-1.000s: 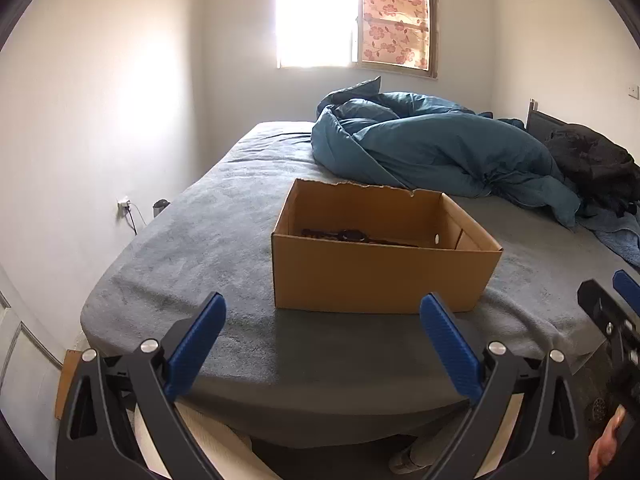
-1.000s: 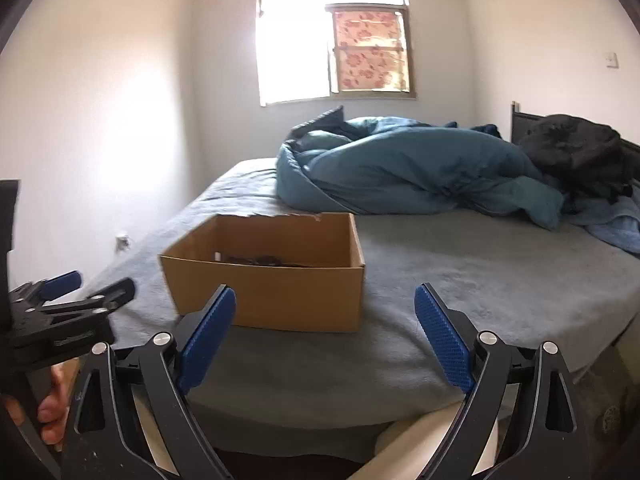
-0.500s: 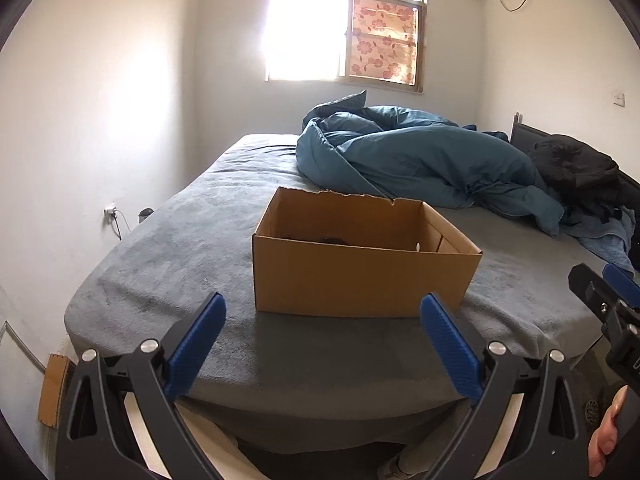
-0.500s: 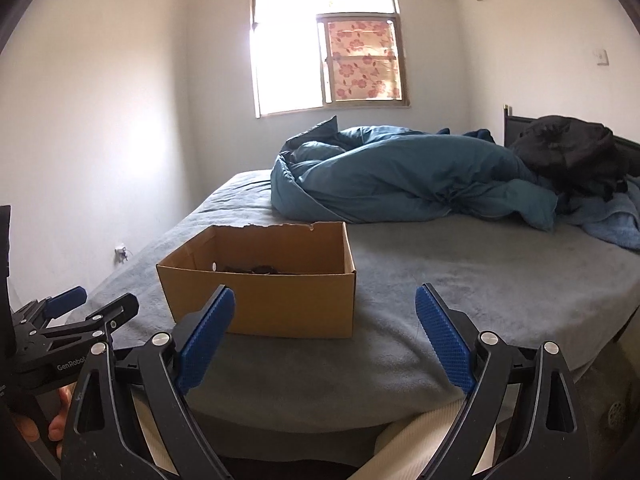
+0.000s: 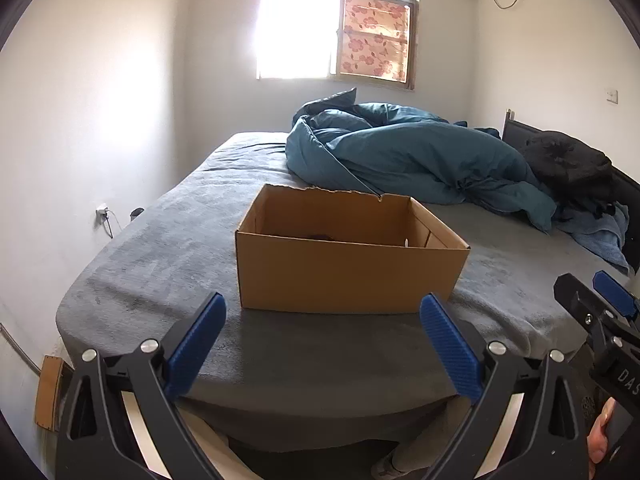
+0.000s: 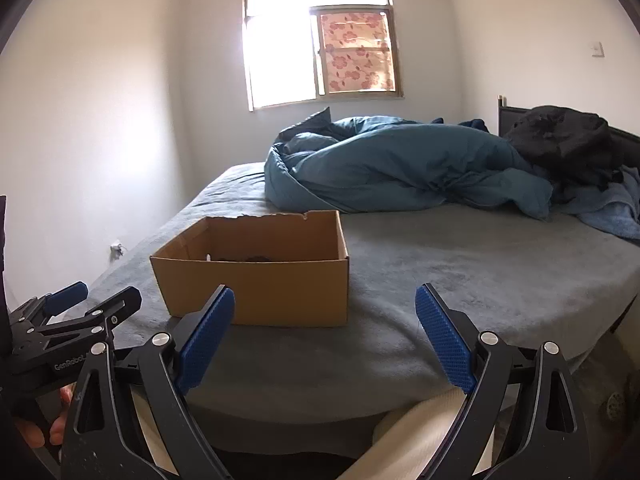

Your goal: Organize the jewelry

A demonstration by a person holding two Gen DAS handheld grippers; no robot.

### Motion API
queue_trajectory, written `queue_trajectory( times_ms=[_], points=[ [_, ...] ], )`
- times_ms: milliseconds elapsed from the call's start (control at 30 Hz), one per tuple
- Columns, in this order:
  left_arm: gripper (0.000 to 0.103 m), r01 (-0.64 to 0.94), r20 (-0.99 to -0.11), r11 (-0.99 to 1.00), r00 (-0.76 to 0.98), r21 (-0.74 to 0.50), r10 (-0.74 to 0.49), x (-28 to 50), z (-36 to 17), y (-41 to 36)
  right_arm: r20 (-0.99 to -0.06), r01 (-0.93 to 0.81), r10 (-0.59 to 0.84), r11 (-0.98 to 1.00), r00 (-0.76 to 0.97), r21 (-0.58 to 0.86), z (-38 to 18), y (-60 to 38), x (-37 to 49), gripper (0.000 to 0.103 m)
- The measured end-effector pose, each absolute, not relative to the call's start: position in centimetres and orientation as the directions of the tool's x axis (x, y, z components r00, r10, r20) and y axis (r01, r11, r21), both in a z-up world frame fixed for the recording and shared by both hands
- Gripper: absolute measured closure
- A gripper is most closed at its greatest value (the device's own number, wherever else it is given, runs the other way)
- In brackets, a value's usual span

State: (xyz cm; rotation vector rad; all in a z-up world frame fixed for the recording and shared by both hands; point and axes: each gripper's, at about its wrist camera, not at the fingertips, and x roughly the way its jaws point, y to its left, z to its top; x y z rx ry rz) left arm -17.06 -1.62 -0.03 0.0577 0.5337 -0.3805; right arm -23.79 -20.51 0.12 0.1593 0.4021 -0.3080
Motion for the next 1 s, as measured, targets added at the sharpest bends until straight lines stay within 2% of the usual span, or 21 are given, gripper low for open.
queue_trajectory(
  times_ms=[1000],
  points=[
    [0.007, 0.340, -0.549, 0.939, 0.775, -0.054, -0.312, -16.64, -0.58, -2.16, -0.428, 0.344, -0.276, 0.934, 0.861, 0.090, -0.20, -20.70, -23.71, 0.015]
  ],
)
